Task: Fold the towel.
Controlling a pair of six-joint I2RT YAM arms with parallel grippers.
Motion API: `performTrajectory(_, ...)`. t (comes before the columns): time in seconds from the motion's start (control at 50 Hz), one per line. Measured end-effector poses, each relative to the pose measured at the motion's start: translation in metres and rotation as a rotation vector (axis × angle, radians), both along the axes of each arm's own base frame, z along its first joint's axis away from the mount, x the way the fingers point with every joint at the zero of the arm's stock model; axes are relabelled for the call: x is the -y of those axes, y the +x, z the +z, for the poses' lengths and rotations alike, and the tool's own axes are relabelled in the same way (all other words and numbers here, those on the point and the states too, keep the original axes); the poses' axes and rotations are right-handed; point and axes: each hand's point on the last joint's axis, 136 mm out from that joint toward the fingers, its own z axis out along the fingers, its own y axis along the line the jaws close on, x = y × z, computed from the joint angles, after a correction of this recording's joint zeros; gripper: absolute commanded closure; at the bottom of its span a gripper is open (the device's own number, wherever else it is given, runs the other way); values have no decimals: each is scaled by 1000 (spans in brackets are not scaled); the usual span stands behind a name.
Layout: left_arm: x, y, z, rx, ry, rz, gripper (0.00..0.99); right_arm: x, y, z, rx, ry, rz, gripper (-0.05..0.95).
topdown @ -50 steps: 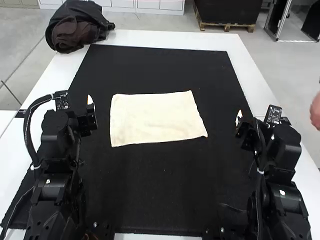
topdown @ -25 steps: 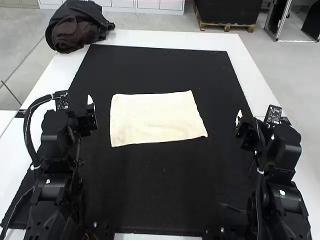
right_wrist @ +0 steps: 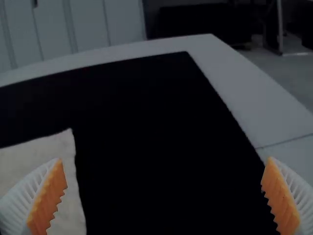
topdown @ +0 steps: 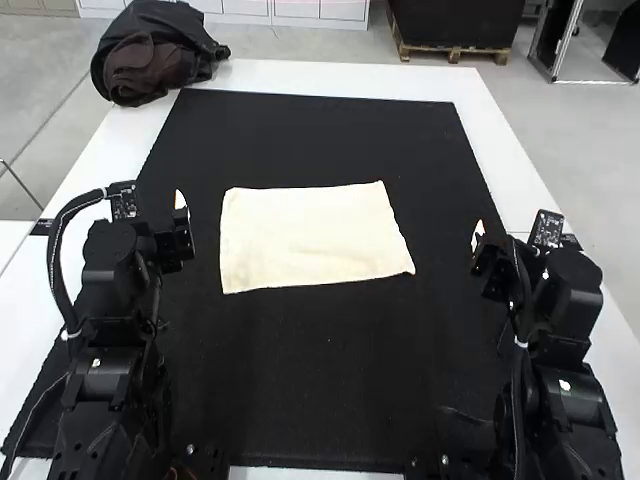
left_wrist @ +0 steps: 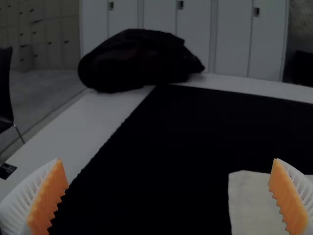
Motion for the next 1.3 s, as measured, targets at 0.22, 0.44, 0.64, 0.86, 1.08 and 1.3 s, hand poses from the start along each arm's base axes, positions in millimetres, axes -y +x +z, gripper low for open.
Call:
performTrajectory(0.22, 0, 0, 0, 0, 0, 0, 31, -16, 1, 0, 0, 0, 66, -20)
performTrajectory(0.44, 0, 0, 0, 0, 0, 0, 30, -25, 1, 0, 0, 0, 101, -20)
performTrajectory(0.64, 0, 0, 0, 0, 0, 0, 30, -25, 1, 0, 0, 0, 102, -20)
performTrajectory(0.86, 0, 0, 0, 0, 0, 0, 31, -25, 1, 0, 0, 0, 101, -20)
performTrajectory(1.08, 0, 0, 0, 0, 0, 0, 31, -25, 1, 0, 0, 0, 102, -20)
performTrajectory(1.3, 0, 0, 0, 0, 0, 0, 30, -25, 1, 0, -1, 3, 100, -21)
